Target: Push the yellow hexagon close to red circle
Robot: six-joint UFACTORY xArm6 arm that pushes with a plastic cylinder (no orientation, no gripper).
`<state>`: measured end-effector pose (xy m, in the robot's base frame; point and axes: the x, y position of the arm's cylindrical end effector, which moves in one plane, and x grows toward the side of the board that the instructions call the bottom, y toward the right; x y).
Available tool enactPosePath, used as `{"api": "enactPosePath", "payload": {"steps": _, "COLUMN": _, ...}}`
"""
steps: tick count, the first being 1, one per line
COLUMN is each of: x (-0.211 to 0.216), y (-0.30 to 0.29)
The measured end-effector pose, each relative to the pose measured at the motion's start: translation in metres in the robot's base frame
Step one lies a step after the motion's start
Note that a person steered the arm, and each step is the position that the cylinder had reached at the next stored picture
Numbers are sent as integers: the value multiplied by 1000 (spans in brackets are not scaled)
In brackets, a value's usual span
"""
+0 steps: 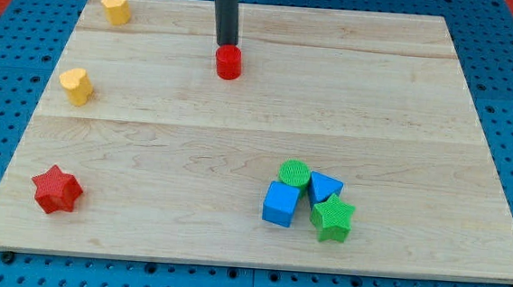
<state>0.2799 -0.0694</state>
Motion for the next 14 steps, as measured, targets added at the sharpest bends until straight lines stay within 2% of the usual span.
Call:
{"api": "enactPosePath", "payload": {"steps": 1, "x": 5, "y": -85}}
{"api": "enactPosePath", "payload": {"steps": 2, "x": 7, "y": -197}}
{"api": "enactPosePath", "payload": {"steps": 3, "x": -10, "y": -235}}
{"api": "enactPosePath", "payload": {"steps": 5, "x": -82, "y": -235}}
{"api": "enactPosePath", "payload": {"steps": 6, "x": -84, "y": -210}}
{"api": "enactPosePath", "payload": {"steps": 8, "x": -23, "y": -121}}
{"api": "enactPosePath", "payload": {"steps": 9, "x": 0, "y": -57}}
{"api": "enactPosePath", "payload": {"steps": 10, "x": 3, "y": -34}}
{"api": "enactPosePath", "payload": {"steps": 11, "x": 1, "y": -38}}
{"api": "enactPosePath", "payload": {"steps": 13, "x": -1, "y": -124}}
{"api": "enactPosePath", "payload": {"steps": 14, "x": 10, "y": -109}}
